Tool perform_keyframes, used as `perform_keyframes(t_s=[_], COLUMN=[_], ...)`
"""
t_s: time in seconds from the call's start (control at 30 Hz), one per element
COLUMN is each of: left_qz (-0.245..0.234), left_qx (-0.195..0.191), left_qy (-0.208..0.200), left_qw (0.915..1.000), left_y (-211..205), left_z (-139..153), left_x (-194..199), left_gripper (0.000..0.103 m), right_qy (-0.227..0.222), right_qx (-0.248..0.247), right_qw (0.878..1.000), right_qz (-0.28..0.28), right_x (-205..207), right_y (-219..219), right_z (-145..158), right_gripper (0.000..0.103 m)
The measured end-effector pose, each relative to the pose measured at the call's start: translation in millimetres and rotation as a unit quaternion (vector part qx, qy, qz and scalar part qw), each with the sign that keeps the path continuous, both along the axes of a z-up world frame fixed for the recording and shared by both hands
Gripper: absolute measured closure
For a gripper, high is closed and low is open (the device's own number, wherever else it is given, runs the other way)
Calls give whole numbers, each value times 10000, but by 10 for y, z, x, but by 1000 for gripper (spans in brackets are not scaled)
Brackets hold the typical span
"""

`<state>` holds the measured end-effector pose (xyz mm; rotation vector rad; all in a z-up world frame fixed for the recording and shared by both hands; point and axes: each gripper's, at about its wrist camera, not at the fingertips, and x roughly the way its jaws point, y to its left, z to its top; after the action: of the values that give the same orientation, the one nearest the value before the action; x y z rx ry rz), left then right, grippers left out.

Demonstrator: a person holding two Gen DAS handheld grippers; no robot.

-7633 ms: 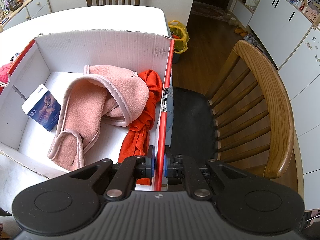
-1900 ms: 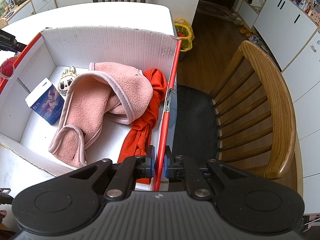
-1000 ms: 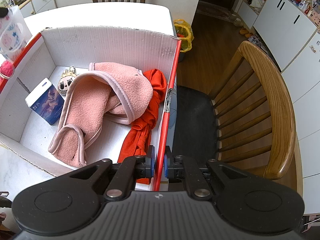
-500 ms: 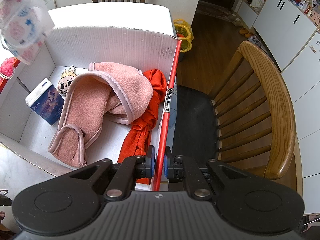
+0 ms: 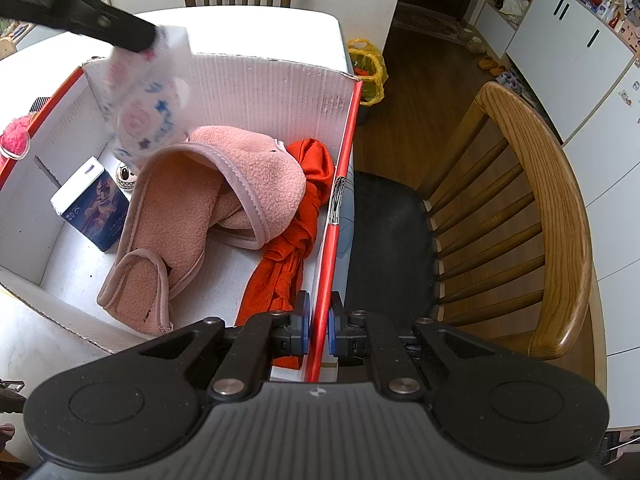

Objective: Organize objects
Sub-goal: 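Carry the white packet into the box and release it on the pink hat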

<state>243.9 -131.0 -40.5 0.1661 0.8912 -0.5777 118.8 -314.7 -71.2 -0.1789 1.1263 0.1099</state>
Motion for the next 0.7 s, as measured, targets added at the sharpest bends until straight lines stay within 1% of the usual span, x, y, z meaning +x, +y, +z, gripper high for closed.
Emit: perform_keyframes(t_s=[0.37, 0.47, 0.7], left_qz=[-389, -420, -418], left_qx=[131, 120, 33], left_qy=[424, 529, 785], left_qw=[9983, 9976, 9960], left_y=[-319, -365, -333], left_z=[-342, -421, -610], left_x=[-27, -40, -66], left_gripper=[103, 103, 103], right_qy=[-5, 2, 8], right_qx=[3, 0, 6], right_qw=[10000, 10000, 10000], right_qz=[23, 28, 25], right_x=[13, 27, 31], right_y=[-4, 20, 57], right_z=[-6, -11, -4], right_gripper=[94, 94, 94])
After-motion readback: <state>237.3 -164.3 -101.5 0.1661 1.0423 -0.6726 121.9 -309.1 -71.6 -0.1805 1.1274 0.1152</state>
